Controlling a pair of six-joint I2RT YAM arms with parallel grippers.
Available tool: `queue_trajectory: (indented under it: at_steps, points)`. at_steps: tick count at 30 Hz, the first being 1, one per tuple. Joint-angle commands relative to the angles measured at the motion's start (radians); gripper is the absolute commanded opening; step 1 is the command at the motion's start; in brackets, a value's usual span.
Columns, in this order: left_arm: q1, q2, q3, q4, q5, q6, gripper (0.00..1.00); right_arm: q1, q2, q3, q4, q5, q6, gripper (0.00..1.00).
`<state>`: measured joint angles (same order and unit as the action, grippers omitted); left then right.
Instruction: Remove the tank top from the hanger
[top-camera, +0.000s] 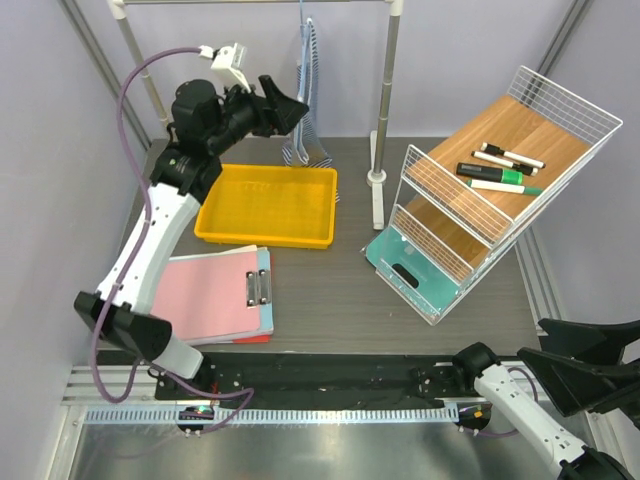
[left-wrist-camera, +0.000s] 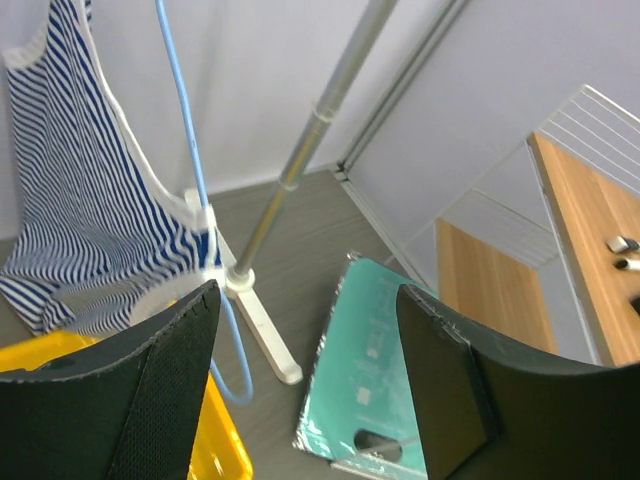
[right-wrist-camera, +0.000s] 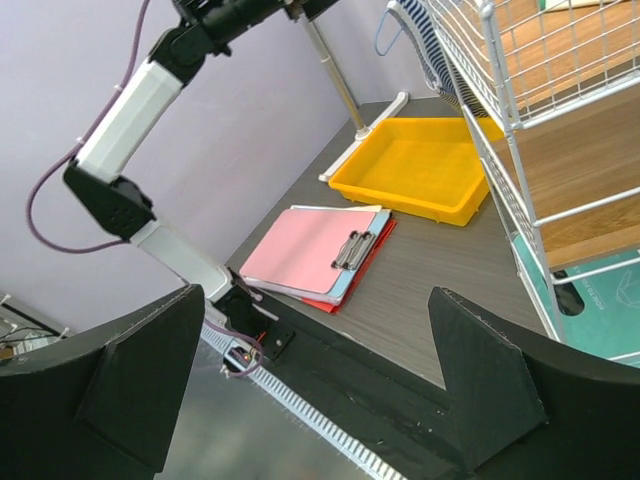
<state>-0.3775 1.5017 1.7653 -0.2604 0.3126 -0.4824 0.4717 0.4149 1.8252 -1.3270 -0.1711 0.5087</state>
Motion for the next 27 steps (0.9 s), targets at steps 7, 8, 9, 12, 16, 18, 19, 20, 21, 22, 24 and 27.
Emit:
queue_trajectory:
  at_steps: [7,8,9,12,16,18,19,20,21,22,24,27]
  points:
    - [0.0,0.227,0.255,0.104,-0.053,0.059,0.65,0.005,0.027,0.025,0.005,-0.056,-0.009,1.0]
    - [0.0,0.241,0.279,0.104,-0.062,0.057,0.65,0.004,0.028,0.031,0.006,-0.059,-0.006,1.0]
    - [0.0,0.252,0.29,0.102,-0.075,0.056,0.63,0.005,0.032,0.036,0.008,-0.059,-0.007,1.0]
    - [0.002,0.287,0.321,0.102,-0.096,0.061,0.6,0.005,0.033,0.057,0.015,-0.059,-0.001,1.0]
    - [0.0,0.333,0.368,0.093,-0.099,0.067,0.6,0.005,0.032,0.062,0.02,-0.058,0.004,1.0]
    - [0.003,0.351,0.379,0.085,-0.124,0.068,0.58,0.005,0.032,0.062,0.02,-0.054,0.007,1.0]
    - [0.003,0.356,0.379,0.089,-0.132,0.067,0.56,0.005,0.033,0.06,0.02,-0.054,0.008,1.0]
    - [0.005,0.361,0.381,0.092,-0.133,0.065,0.56,0.005,0.032,0.06,0.022,-0.053,0.008,1.0]
    - [0.009,0.37,0.385,0.095,-0.13,0.064,0.54,0.005,0.032,0.062,0.023,-0.051,0.01,1.0]
    - [0.009,0.379,0.394,0.096,-0.124,0.061,0.53,0.005,0.032,0.063,0.023,-0.048,0.011,1.0]
    - [0.014,0.403,0.428,0.09,-0.118,0.059,0.5,0.005,0.032,0.062,0.025,-0.044,0.011,1.0]
    - [0.022,0.445,0.473,0.079,-0.098,0.041,0.46,0.004,0.033,0.054,0.028,-0.038,0.011,1.0]
